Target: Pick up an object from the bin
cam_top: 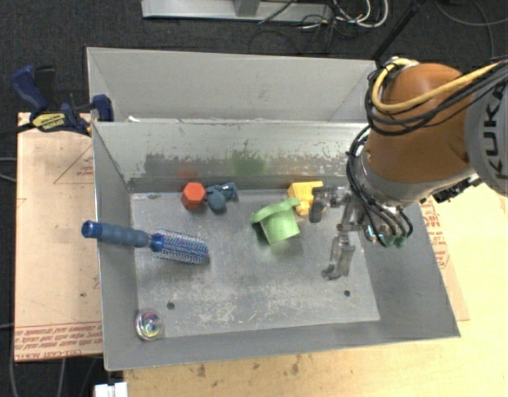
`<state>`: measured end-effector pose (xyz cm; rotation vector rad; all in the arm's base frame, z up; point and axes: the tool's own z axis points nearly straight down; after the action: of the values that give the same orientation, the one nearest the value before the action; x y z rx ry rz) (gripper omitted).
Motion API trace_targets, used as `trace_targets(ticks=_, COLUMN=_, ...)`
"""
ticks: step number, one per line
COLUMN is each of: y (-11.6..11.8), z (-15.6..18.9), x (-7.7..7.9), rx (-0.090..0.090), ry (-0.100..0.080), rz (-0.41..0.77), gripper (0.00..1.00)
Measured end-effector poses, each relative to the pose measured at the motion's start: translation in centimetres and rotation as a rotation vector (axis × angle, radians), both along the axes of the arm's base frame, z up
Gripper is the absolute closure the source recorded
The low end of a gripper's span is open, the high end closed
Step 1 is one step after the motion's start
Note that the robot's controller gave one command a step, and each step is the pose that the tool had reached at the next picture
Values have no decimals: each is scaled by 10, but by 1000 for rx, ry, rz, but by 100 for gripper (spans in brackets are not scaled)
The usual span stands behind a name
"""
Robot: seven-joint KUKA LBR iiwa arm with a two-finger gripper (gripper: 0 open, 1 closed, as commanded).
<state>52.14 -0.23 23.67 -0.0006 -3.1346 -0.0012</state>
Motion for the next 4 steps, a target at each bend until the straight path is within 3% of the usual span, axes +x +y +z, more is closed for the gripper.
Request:
trace_targets(ticks=1, y=39, z=-74, x=66, rx=3, ry=-6, rz=296, gripper=0)
trace_targets(ticks=2, y=-13, z=-139, x=86, rx=0, ry=-6, rz=239, gripper=0)
trace_targets(ticks=3, y=-66, z=-168, x=115, rx=-1, ry=-11, rz=304, gripper=0)
trace_targets(ticks=4, y=-62, z=-164, x=117, rx=0, ry=-16, rz=307, gripper=100)
